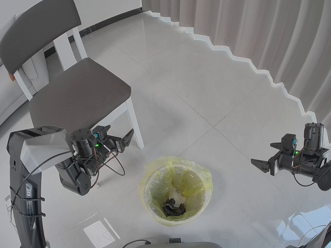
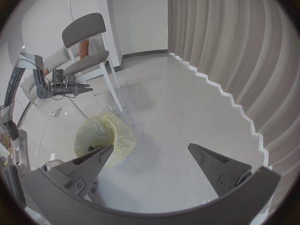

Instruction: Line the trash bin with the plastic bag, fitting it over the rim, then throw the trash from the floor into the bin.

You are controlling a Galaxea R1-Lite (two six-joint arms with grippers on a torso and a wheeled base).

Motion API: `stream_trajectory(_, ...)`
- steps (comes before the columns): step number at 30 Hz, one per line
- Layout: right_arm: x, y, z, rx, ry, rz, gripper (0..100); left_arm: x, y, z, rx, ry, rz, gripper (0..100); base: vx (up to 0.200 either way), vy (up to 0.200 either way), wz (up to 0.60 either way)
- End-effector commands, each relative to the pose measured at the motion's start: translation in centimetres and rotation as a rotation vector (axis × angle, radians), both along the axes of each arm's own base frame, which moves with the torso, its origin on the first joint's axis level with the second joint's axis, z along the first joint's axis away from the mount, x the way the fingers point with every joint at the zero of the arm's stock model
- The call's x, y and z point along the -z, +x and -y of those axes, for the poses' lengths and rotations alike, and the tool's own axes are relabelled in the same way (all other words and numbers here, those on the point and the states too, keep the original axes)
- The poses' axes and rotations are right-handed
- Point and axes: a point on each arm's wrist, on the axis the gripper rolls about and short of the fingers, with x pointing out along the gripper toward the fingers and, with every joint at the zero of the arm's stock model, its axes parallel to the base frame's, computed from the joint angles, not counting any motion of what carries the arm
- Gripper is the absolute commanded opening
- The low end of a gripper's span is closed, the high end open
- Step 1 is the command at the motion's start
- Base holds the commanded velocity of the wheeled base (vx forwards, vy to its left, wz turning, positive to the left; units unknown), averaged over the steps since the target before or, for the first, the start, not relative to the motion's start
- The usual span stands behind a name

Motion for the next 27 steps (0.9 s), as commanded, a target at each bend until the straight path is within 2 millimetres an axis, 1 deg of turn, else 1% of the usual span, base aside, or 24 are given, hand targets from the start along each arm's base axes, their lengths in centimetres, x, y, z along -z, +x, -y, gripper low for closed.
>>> stream_trajectory(1,-0.1,-0.1,0.1,0.004,0.000,0.005,100,0.9,-1.4,-0.6,-0.005,-0.021,-0.043,100,0.000,0.000,0.00)
stream_trajectory(2,-0.2,-0.2,0.1,0.005,0.002,0.009,100,1.0,-1.5,-0.6,-0.007,-0.019,-0.048,100,0.000,0.000,0.00)
stream_trajectory(4,-0.5,-0.4,0.1,0.006,0.003,0.021,100,0.4,-1.8,-0.7,-0.008,-0.021,-0.039,100,0.000,0.000,0.00)
stream_trajectory(5,-1.0,-0.6,0.2,0.008,0.007,0.040,100,-0.5,-2.3,-0.7,-0.004,-0.023,-0.029,100,0.000,0.000,0.00)
stream_trajectory(6,-1.1,-0.7,0.2,0.008,0.008,0.045,100,-0.8,-2.4,-0.6,-0.002,-0.025,-0.027,100,0.000,0.000,0.00)
stream_trajectory(7,-1.8,-1.1,0.4,0.020,0.020,0.066,100,-1.9,-3.1,-0.4,0.010,-0.032,-0.011,100,0.000,0.000,0.00)
stream_trajectory(8,-1.8,-1.1,0.4,0.020,0.020,0.066,100,-1.9,-3.1,-0.4,0.010,-0.032,-0.011,100,0.000,0.000,0.00)
stream_trajectory(9,-2.6,-1.6,0.6,0.033,0.037,0.091,100,-3.5,-4.3,0.2,0.037,-0.040,0.013,100,0.000,0.000,0.00)
stream_trajectory(12,-3.3,-2.9,0.8,0.054,0.058,0.118,100,-6.2,-6.8,1.1,0.085,-0.054,0.057,100,0.000,0.000,0.00)
stream_trajectory(13,-3.4,-3.6,0.8,0.059,0.066,0.123,100,-7.1,-7.7,1.2,0.096,-0.059,0.073,100,0.000,0.000,0.00)
stream_trajectory(14,-3.4,-3.6,0.8,0.059,0.066,0.123,100,-7.1,-7.7,1.2,0.096,-0.059,0.073,100,0.000,0.000,0.00)
stream_trajectory(15,-3.6,-4.7,1.0,0.074,0.078,0.134,100,-8.7,-9.2,1.2,0.109,-0.069,0.105,100,0.000,0.000,0.00)
stream_trajectory(16,-3.6,-5.0,1.0,0.081,0.084,0.137,100,-9.3,-9.7,1.0,0.111,-0.072,0.115,100,0.000,0.000,0.00)
stream_trajectory(17,-3.6,-5.6,1.2,0.099,0.091,0.142,100,-10.2,-10.6,0.7,0.111,-0.077,0.130,100,0.000,0.000,0.00)
stream_trajectory(18,-3.6,-5.7,1.2,0.100,0.091,0.144,100,-10.3,-10.7,0.7,0.111,-0.077,0.132,100,0.000,0.000,0.00)
stream_trajectory(19,-3.7,-6.7,1.3,0.128,0.105,0.156,100,-11.8,-12.4,0.0,0.095,-0.084,0.152,100,0.000,0.000,0.00)
stream_trajectory(21,-4.0,-7.5,1.6,0.164,0.132,0.175,100,-12.9,-14.3,-0.9,0.086,-0.086,0.160,100,0.000,0.000,0.00)
stream_trajectory(23,-4.4,-8.8,2.0,0.196,0.175,0.206,100,-14.1,-16.3,-2.1,0.066,-0.087,0.171,100,0.000,0.000,0.00)
stream_trajectory(27,-4.7,-12.0,2.4,0.213,0.228,0.276,100,-15.2,-19.4,-4.5,0.001,-0.087,0.181,100,0.000,0.000,0.00)
